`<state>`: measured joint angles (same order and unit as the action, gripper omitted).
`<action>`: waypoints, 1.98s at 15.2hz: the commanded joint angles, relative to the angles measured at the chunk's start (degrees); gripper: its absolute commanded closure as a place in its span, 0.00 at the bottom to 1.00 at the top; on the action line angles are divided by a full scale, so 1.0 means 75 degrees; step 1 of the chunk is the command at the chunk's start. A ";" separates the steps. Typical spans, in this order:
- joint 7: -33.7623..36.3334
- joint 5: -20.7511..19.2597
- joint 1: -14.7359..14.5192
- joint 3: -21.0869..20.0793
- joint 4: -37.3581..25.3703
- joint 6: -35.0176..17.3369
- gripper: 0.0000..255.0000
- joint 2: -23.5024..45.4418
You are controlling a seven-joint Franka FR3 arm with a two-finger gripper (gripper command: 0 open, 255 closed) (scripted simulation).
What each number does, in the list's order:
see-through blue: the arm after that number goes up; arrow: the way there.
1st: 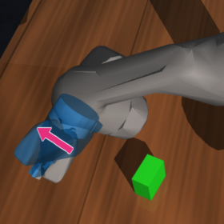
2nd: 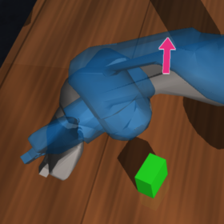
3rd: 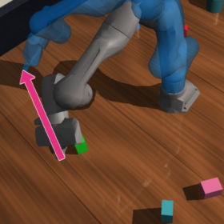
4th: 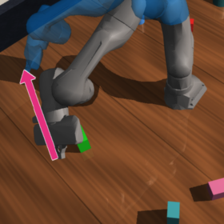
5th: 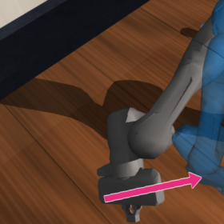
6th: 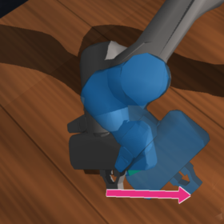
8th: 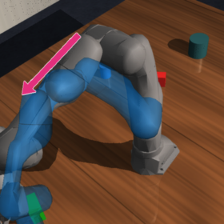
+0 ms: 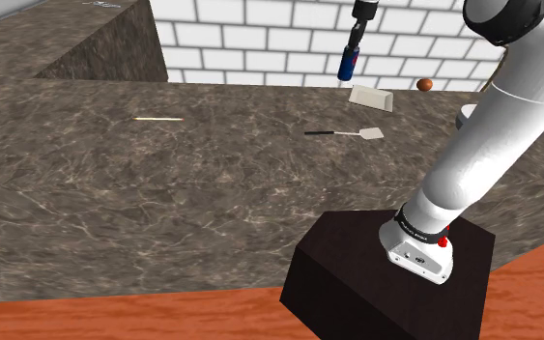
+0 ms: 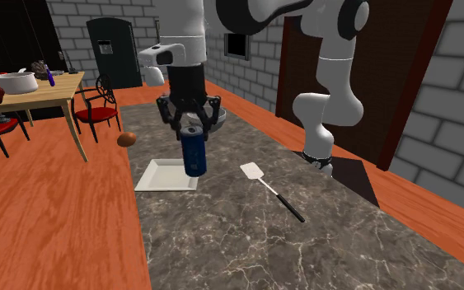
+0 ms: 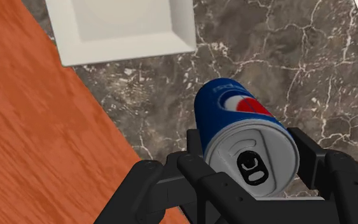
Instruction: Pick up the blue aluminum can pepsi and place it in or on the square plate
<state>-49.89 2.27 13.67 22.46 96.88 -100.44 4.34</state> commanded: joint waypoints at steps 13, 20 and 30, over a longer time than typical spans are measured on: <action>-0.2515 0.0466 0.1472 0.1038 -0.1139 0.0478 1.00 0.0831; -0.2523 0.0460 0.1429 0.1016 -0.0381 -0.0252 1.00 0.0800; -0.2570 0.0516 0.1418 0.0995 0.0251 -0.0947 0.00 0.0880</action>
<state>-69.16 6.14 24.30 29.92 98.77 -107.55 10.94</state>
